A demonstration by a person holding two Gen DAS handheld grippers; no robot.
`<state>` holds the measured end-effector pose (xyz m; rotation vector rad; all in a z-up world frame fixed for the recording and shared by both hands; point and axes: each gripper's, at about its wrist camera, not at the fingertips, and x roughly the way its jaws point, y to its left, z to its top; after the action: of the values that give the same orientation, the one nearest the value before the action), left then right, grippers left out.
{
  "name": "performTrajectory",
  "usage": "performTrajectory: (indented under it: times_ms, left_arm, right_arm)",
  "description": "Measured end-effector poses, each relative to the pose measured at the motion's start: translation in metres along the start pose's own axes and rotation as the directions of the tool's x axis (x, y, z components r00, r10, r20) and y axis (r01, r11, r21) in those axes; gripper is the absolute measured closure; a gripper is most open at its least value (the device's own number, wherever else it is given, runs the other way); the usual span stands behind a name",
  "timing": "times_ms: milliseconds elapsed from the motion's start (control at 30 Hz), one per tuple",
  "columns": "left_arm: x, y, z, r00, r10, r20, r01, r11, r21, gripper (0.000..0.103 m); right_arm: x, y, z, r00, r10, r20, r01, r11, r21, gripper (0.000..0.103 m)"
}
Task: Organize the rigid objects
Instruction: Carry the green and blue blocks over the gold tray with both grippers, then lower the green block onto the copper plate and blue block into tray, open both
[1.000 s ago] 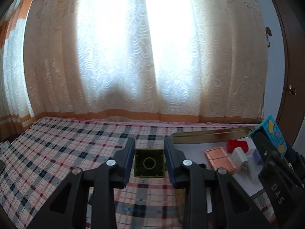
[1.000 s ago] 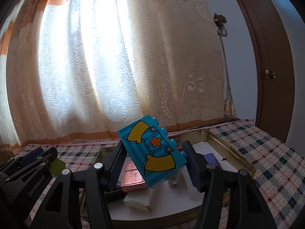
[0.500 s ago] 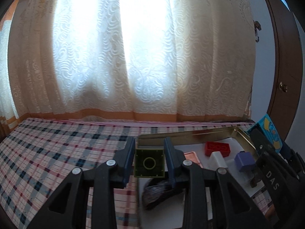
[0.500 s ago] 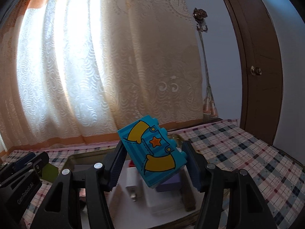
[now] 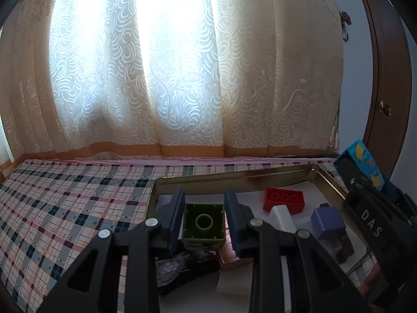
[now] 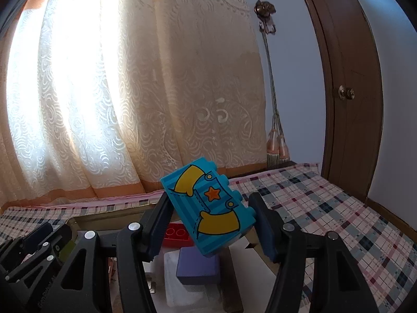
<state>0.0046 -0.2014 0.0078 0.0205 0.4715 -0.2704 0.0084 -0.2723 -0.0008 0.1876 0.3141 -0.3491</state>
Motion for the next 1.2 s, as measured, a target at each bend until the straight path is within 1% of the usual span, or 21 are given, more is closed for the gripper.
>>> performTrajectory:
  times_ms: [100,267,367,467,533,567,600,633,667,700,733,767,800,833,967,1133,1200]
  left_arm:
    - [0.005,-0.004,0.001,1.000,-0.007,-0.003,0.007,1.000,0.002,0.073]
    - [0.013,-0.017,0.000,1.000,-0.003,0.015,0.002,0.998,0.059,0.073]
    - [0.015,-0.020,0.001,1.000,-0.020,0.017,0.019,0.997,0.070,0.073]
    - [0.021,-0.025,0.001,0.999,-0.041,0.002,0.041,0.995,0.088,0.073]
    - [0.024,-0.030,0.001,0.998,-0.058,-0.020,0.060,0.993,0.105,0.074]
    - [0.026,-0.031,0.001,0.998,-0.053,-0.037,0.057,0.992,0.115,0.074]
    - [0.027,-0.032,0.001,0.996,-0.065,-0.061,0.072,0.990,0.119,0.068]
    - [0.028,-0.032,0.000,0.993,-0.082,-0.081,0.091,0.989,0.112,0.045]
    - [0.031,-0.032,-0.003,0.989,-0.091,-0.113,0.103,0.990,0.101,0.029]
    - [0.029,-0.032,-0.001,0.989,-0.092,-0.119,0.104,0.989,0.101,0.022]
    - [0.026,-0.033,-0.001,0.992,-0.074,-0.105,0.086,0.990,0.115,0.010]
    - [0.021,-0.034,-0.002,0.995,-0.063,-0.075,0.072,0.989,0.130,0.007]
    - [0.017,-0.035,-0.003,0.997,-0.061,-0.054,0.068,0.988,0.141,0.001]
    - [0.014,-0.036,-0.003,0.997,-0.063,-0.042,0.069,0.986,0.153,0.000]
    - [0.013,-0.036,-0.004,0.997,-0.056,-0.056,0.064,0.986,0.155,0.001]
    - [0.013,-0.030,-0.004,0.996,-0.053,-0.069,0.062,0.990,0.126,0.000]
    - [0.013,-0.027,-0.004,0.996,-0.054,-0.073,0.062,0.992,0.106,0.000]
  right_arm:
    - [0.006,0.002,0.001,1.000,0.002,-0.007,-0.002,1.000,-0.022,0.041]
    - [0.014,0.000,0.002,0.999,0.007,-0.032,-0.008,1.000,-0.020,0.041]
    - [0.019,-0.001,0.002,0.998,0.018,-0.053,-0.019,1.000,-0.016,0.041]
    - [0.026,0.002,0.001,0.996,0.042,-0.082,-0.044,0.999,-0.023,0.041]
    - [0.032,0.005,-0.001,0.991,0.066,-0.114,-0.070,0.997,-0.032,0.040]
    - [0.035,0.006,-0.002,0.987,0.075,-0.140,-0.079,0.997,-0.027,0.040]
    - [0.039,0.005,-0.003,0.982,0.087,-0.164,-0.091,0.996,-0.015,0.039]
    - [0.044,0.003,-0.004,0.972,0.119,-0.200,-0.121,0.993,0.007,0.039]
    - [0.048,0.003,-0.006,0.960,0.150,-0.234,-0.147,0.989,0.031,0.039]
    - [0.049,0.004,-0.007,0.954,0.162,-0.252,-0.158,0.987,0.037,0.039]
    - [0.047,0.004,-0.007,0.954,0.178,-0.242,-0.173,0.984,0.044,0.036]
    - [0.045,0.005,-0.007,0.957,0.178,-0.229,-0.172,0.984,0.043,0.031]
    - [0.042,0.005,-0.007,0.960,0.177,-0.216,-0.173,0.984,0.038,0.021]
    - [0.037,0.007,-0.007,0.965,0.175,-0.194,-0.173,0.984,0.027,0.017]
    - [0.029,0.014,-0.008,0.972,0.162,-0.167,-0.170,0.985,-0.031,0.016]
    - [0.027,0.009,-0.007,0.974,0.171,-0.150,-0.175,0.985,-0.011,0.016]
    - [0.025,0.006,-0.006,0.977,0.162,-0.141,-0.164,0.986,-0.005,0.016]
